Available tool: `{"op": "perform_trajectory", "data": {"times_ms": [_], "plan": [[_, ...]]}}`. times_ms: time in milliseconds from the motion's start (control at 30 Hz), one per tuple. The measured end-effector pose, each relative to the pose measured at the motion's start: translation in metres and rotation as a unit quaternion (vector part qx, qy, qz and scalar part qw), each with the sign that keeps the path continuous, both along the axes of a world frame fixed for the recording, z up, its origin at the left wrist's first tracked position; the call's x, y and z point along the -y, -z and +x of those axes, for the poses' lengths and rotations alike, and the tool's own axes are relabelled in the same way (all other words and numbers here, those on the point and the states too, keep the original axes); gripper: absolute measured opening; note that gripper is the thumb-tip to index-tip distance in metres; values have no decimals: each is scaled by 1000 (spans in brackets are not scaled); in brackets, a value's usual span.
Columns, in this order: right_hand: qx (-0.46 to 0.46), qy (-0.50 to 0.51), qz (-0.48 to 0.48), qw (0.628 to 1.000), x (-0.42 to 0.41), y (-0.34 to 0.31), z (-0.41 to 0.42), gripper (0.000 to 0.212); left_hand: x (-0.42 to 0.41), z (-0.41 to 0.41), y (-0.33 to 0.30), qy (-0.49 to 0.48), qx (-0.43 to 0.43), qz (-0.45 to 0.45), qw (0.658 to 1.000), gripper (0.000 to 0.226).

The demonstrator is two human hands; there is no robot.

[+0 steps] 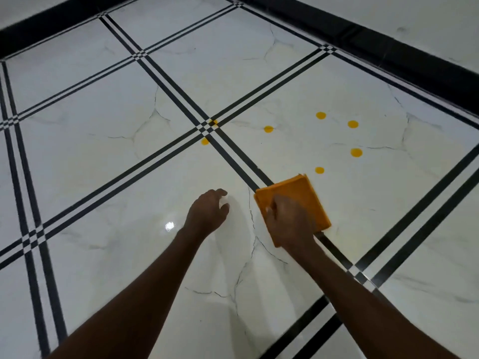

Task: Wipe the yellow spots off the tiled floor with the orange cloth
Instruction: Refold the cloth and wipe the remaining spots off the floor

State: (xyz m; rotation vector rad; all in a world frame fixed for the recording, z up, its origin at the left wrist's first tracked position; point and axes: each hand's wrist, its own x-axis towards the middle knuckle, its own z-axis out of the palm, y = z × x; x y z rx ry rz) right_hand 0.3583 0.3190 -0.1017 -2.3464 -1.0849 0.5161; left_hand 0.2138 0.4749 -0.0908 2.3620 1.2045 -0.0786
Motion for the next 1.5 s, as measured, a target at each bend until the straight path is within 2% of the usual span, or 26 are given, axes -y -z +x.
{"op": "perform_trajectory", "data": {"times_ms": [67, 100, 133, 200, 333, 400, 500, 567, 633, 700, 800, 833, 900, 967, 1033, 1100, 1133, 1200, 1267, 1367, 1433, 1500], "plan": [[138, -41, -14, 989, -3, 29, -5, 41, 4, 0, 4, 6, 6, 25, 1000, 46], [170, -79, -50, 981, -6, 39, -1, 53, 5, 0, 7, 10, 0, 33, 999, 49], [184, -118, -81, 973, -5, 46, 4, 63, 7, -1, 11, 18, -11, 35, 999, 52], [194, -144, -94, 966, 8, 58, 20, 71, 8, -4, 16, 42, -35, 32, 998, 57], [182, 56, -139, 972, 83, 63, 26, 71, 11, -14, 19, 58, -67, 39, 995, 57], [166, 98, -145, 971, 112, 59, -10, 71, 17, -14, 17, 52, -72, 60, 994, 54], [150, 15, -96, 984, 85, 60, -44, 69, 34, 0, 24, 65, -68, 84, 992, 53], [160, -45, -73, 983, 32, 63, -28, 66, 40, 9, 31, 89, -66, 104, 988, 53], [140, -64, -97, 983, -7, 59, 10, 66, 39, 15, 33, 114, -67, 121, 984, 54], [149, -54, -129, 979, -11, 60, 52, 70, 32, 15, 31, 124, -77, 124, 981, 56], [232, -30, -125, 964, 34, 66, 110, 63, 21, 13, 24, 119, -104, 112, 981, 67], [233, -3, -123, 965, 51, 65, 120, 62, 19, 14, 22, 114, -113, 105, 981, 70], [217, 63, -136, 964, 73, 63, 106, 67, 18, 18, 23, 110, -128, 89, 982, 76], [216, 77, -129, 965, 70, 60, 62, 74, 20, 26, 28, 111, -137, 82, 981, 80], [210, -16, -82, 974, 42, 60, 31, 77, 23, 35, 32, 111, -150, 71, 980, 87], [220, -110, -51, 968, -1, 59, 41, 75, 23, 42, 37, 115, -172, 64, 976, 94], [219, -120, -57, 967, -19, 62, 61, 74, 21, 44, 39, 120, -176, 65, 975, 97], [232, -45, -79, 968, -36, 69, 107, 71, 10, 40, 38, 127, -170, 69, 975, 104], [238, 63, -106, 964, -11, 68, 145, 71, -7, 33, 37, 119, -160, 60, 978, 115], [204, 187, -114, 954, 45, 61, 136, 75, -20, 27, 38, 96, -161, 25, 982, 125], [194, 177, -109, 959, 43, 59, 96, 77, -21, 29, 40, 93, -162, 23, 982, 126], [208, 57, -79, 973, 5, 63, 73, 77, -24, 30, 39, 94, -159, 20, 983, 124]]}}
